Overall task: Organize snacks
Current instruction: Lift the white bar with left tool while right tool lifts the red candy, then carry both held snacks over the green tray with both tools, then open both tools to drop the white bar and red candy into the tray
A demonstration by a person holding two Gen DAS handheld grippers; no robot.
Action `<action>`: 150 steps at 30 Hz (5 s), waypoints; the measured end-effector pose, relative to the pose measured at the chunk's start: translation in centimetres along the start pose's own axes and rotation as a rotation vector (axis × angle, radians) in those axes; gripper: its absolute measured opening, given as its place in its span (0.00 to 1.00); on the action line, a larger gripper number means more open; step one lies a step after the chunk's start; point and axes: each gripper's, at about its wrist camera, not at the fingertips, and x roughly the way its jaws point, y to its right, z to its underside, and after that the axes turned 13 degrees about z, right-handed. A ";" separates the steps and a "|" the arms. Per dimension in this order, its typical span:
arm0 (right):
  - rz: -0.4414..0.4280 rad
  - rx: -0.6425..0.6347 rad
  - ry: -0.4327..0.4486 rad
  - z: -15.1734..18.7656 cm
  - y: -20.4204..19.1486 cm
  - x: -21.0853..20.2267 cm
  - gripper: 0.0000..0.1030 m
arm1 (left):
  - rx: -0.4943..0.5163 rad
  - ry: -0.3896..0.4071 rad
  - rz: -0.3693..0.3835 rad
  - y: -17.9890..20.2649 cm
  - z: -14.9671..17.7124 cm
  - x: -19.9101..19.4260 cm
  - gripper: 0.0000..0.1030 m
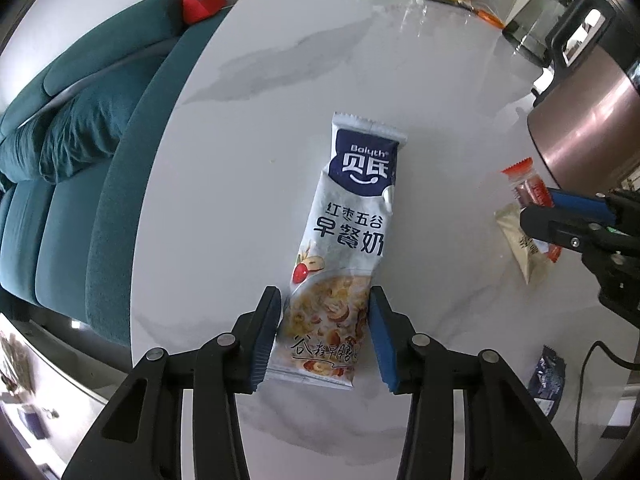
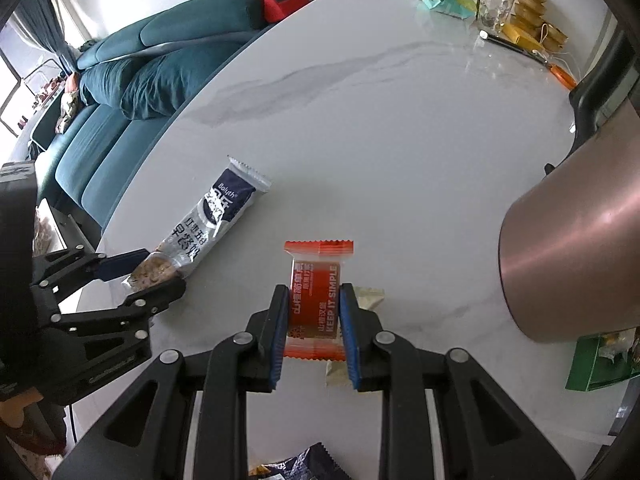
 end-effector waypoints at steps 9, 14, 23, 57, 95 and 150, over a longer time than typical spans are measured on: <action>-0.009 -0.017 0.002 -0.3 -0.5 0.0 0.10 | 0.037 -0.041 -0.022 0.3 -0.6 0.3 0.38; -0.011 -0.025 -0.002 -0.3 -0.6 0.2 0.10 | 0.073 -0.045 -0.042 1.1 -0.9 0.7 0.37; -0.018 -0.022 -0.006 -0.4 -0.4 0.4 0.10 | 0.086 -0.035 -0.043 1.8 -0.7 0.4 0.25; 0.000 0.087 0.074 6.8 6.7 -6.0 0.10 | 0.226 0.044 0.052 10.9 3.6 -4.5 0.17; 0.103 0.395 0.082 21.2 40.8 -9.2 0.10 | 0.425 0.033 0.211 45.3 -2.5 2.5 0.17; 0.065 0.384 -0.057 8.9 51.4 5.2 0.37 | 0.102 0.005 0.073 47.2 -13.8 13.0 0.33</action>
